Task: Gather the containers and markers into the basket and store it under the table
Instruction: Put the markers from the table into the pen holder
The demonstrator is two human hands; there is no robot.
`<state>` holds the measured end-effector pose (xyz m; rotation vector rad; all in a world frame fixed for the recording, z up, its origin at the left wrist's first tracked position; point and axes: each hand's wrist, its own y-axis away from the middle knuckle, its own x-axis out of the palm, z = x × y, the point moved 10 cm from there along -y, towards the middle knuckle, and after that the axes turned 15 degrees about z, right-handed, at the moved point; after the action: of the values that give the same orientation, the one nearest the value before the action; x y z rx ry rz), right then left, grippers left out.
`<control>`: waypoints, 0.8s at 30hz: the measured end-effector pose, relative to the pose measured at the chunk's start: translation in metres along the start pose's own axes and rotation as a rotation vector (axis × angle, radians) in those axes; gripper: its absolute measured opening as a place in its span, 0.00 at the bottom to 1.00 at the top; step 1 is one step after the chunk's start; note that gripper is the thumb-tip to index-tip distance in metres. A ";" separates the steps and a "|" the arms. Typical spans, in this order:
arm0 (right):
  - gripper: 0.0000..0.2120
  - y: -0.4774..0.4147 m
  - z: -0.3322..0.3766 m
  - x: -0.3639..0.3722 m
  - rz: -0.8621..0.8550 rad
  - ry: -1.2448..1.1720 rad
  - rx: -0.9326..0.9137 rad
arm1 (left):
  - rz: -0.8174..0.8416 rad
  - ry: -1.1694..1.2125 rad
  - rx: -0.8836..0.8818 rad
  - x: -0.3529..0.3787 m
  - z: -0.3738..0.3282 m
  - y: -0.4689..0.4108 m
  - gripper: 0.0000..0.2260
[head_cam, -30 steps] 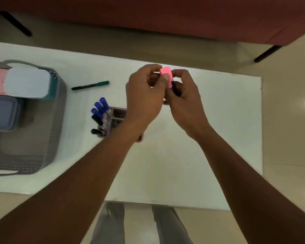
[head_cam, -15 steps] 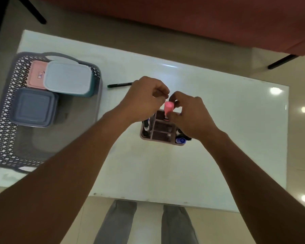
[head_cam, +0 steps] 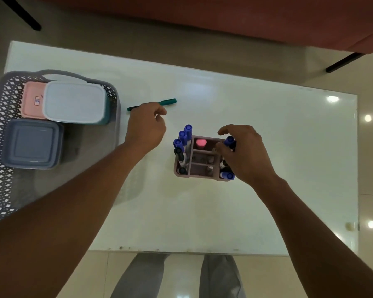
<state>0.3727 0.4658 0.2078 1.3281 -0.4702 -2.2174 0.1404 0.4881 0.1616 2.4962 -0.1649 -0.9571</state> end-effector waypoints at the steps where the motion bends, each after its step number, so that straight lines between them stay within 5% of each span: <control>1: 0.11 0.002 -0.002 -0.001 -0.018 -0.013 0.006 | -0.008 -0.046 -0.012 -0.001 0.006 -0.004 0.12; 7: 0.13 0.003 -0.004 -0.004 -0.084 -0.085 0.012 | 0.047 -0.429 -0.036 0.017 0.033 -0.046 0.17; 14: 0.11 -0.010 0.015 -0.008 -0.232 -0.222 -0.018 | -0.008 -0.531 -0.146 0.011 0.034 -0.060 0.10; 19: 0.10 -0.003 0.014 -0.038 -0.395 -0.334 -0.028 | -0.113 -0.066 0.132 -0.011 -0.019 -0.033 0.07; 24: 0.17 -0.009 0.052 -0.069 -0.287 -0.388 -0.192 | 0.135 0.220 0.403 -0.008 -0.096 0.022 0.05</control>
<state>0.3514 0.5154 0.2757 0.9122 -0.1992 -2.6968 0.1985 0.5064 0.2387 2.8881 -0.4909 -0.6365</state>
